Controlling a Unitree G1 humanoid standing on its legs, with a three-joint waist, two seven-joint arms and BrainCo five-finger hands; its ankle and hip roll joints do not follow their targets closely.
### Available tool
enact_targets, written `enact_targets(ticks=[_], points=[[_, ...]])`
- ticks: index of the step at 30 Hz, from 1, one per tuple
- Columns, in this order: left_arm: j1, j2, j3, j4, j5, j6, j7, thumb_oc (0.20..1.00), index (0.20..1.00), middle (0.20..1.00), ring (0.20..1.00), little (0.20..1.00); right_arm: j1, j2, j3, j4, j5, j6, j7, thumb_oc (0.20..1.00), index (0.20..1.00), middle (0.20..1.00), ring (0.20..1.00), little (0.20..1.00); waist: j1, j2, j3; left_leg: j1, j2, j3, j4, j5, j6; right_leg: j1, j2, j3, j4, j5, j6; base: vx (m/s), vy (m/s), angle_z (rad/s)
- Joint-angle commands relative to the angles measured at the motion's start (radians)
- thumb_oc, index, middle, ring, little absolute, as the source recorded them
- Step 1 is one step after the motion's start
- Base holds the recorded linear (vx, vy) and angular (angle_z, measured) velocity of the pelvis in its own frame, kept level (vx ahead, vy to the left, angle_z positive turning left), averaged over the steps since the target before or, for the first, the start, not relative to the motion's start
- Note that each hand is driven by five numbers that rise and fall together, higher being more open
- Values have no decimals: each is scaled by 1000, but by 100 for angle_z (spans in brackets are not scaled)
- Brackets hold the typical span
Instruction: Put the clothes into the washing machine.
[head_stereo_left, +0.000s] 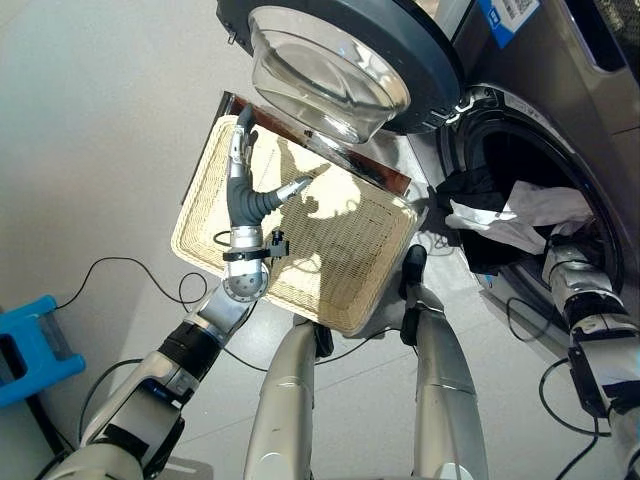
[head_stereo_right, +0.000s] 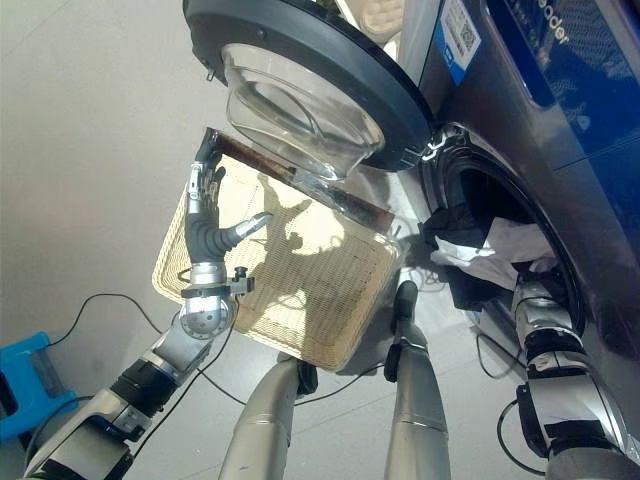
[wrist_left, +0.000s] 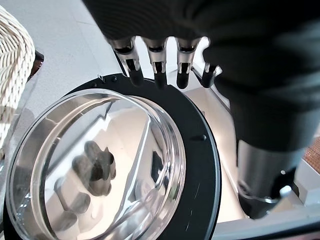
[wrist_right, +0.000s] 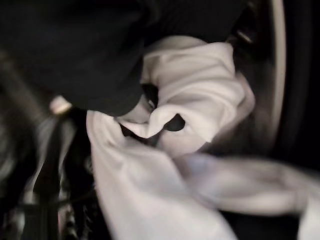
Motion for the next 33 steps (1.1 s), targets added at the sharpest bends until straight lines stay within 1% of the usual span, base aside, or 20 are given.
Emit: enact_targets(ticks=[1,5,6,11,13,14,15,16,17,18,20,21,22,23,26,27,28,30,32,33], points=[[-11,-8,45,-36,-29,11,-19,1000,1000,1000,1000,1000,9,-46,-45,-25,364,-75,221,200,200,200,200,200,-6,31,-25,3,-33,27,115,-165,-48,-4,-9,-80,91,-52,99,33,-27,-2],[-21,-9,47,-28,-40,27,-39,1000,1000,1000,1000,1000,-7,-7,-70,-50,513,-108,297,200,200,200,200,200,-2,28,-25,5,-39,20,121,-168,-49,3,-8,-81,94,-56,96,8,-9,1],[-28,-8,45,-22,-44,30,-46,1000,1000,1000,1000,1000,-22,6,-84,-52,604,-117,329,200,200,200,200,200,0,28,-25,6,-43,17,125,-171,-49,7,-7,-81,96,-58,95,27,-31,2],[-44,-26,31,1,-33,32,-44,1000,1000,1000,1000,1000,-64,60,-104,-58,784,-160,395,200,200,200,200,200,8,34,-25,9,-50,11,131,-176,-48,14,-6,-80,106,-67,92,0,0,0],[-57,-32,23,14,-39,36,-50,1000,1000,1000,1000,1000,-102,80,-116,-72,913,-247,428,200,200,200,200,200,12,38,-25,11,-53,10,135,-177,-48,18,-8,-82,109,-69,91,0,0,0],[-57,-32,23,15,-39,36,-50,1000,1000,1000,1000,1000,-104,81,-116,-74,923,-258,430,200,200,200,200,200,12,39,-25,11,-53,10,135,-178,-48,18,-7,-82,109,-70,91,0,0,0],[-57,-33,22,15,-41,36,-52,1000,1000,1000,1000,1000,-112,84,-121,-83,954,-291,441,200,200,200,200,200,12,40,-25,12,-55,10,134,-177,-48,19,-7,-81,110,-71,91,0,0,0],[-60,-35,14,13,-44,41,-49,1000,1000,1000,1000,1000,-134,99,-132,-117,1039,-400,478,200,200,200,200,200,13,45,-25,14,-58,9,134,-177,-49,22,-7,-80,108,-71,91,0,0,0],[-61,-34,12,13,-46,42,-49,1000,1000,1000,1000,1000,-136,102,-133,-120,1045,-409,485,200,200,200,200,200,13,45,-25,15,-59,8,134,-178,-50,23,-7,-80,108,-72,91,0,0,0],[-64,-37,8,13,-50,44,-50,1000,1000,1000,1000,1000,-155,112,-140,-136,1102,-487,504,200,200,200,200,200,14,49,-25,15,-61,9,133,-177,-51,23,-7,-79,104,-70,91,0,0,0],[-68,-40,1,9,-52,52,-43,1000,1000,1000,1000,1000,-182,114,-146,-146,1102,-578,495,200,200,200,200,200,13,54,-25,13,-60,10,129,-170,-50,21,-6,-80,105,-65,89,0,0,0],[-69,-39,0,10,-55,53,-42,1000,1000,1000,1000,1000,-188,111,-147,-142,1075,-598,461,200,200,200,200,200,13,55,-25,14,-59,10,129,-171,-50,21,-6,-79,107,-67,89,31,22,1],[-69,-39,-3,10,-59,55,-41,1000,1000,1000,1000,1000,-191,108,-146,-133,1030,-605,421,536,536,536,536,536,13,56,-25,21,-60,10,131,-179,-51,27,-6,-78,111,-74,92,31,16,2],[-71,-37,-4,12,-65,56,-41,1000,1000,1000,1000,1000,-197,102,-144,-120,939,-595,364,1000,1000,1000,1000,1000,14,57,-25,21,-59,10,131,-178,-51,26,-6,-78,113,-74,93,34,14,2],[-79,-29,-11,3,-80,66,-42,1000,1000,1000,1000,1000,-222,68,-97,-94,541,-482,112,1000,1000,1000,1000,1000,16,57,-25,21,-58,14,139,-181,-49,28,-9,-79,116,-76,91,0,0,0],[-83,-28,-8,3,-81,66,-44,1000,1000,1000,1000,1000,-227,62,-88,-93,505,-466,88,1000,1000,1000,1000,1000,17,57,-25,13,-57,15,137,-172,-47,20,-8,-81,112,-67,87,0,0,0],[-79,-28,-6,6,-82,64,-50,1000,1000,1000,1000,1000,-224,47,-68,-81,432,-423,43,1000,1000,1000,1000,1000,16,55,-25,20,-56,16,141,-180,-49,26,-9,-80,117,-76,89,0,0,0],[-75,-17,-5,9,-89,55,-59,1000,1000,1000,1000,1000,-203,16,-45,-43,270,-297,-36,1000,1000,1000,1000,1000,15,51,-25,19,-54,18,143,-180,-47,28,-10,-84,116,-74,91,0,0,0],[-74,-17,-3,13,-87,48,-61,1000,1000,1000,1000,1000,-199,4,-30,-25,242,-253,-45,1000,1000,1000,1000,1000,15,49,-25,18,-53,20,143,-180,-45,27,-10,-85,114,-73,90,0,0,0],[-74,-19,-4,16,-85,44,-60,1000,1000,1000,1000,1000,-196,-4,-18,-1,206,-215,-49,1000,1000,1000,1000,1000,16,49,-25,15,-52,20,145,-180,-43,25,-11,-86,116,-74,90,0,0,0]])
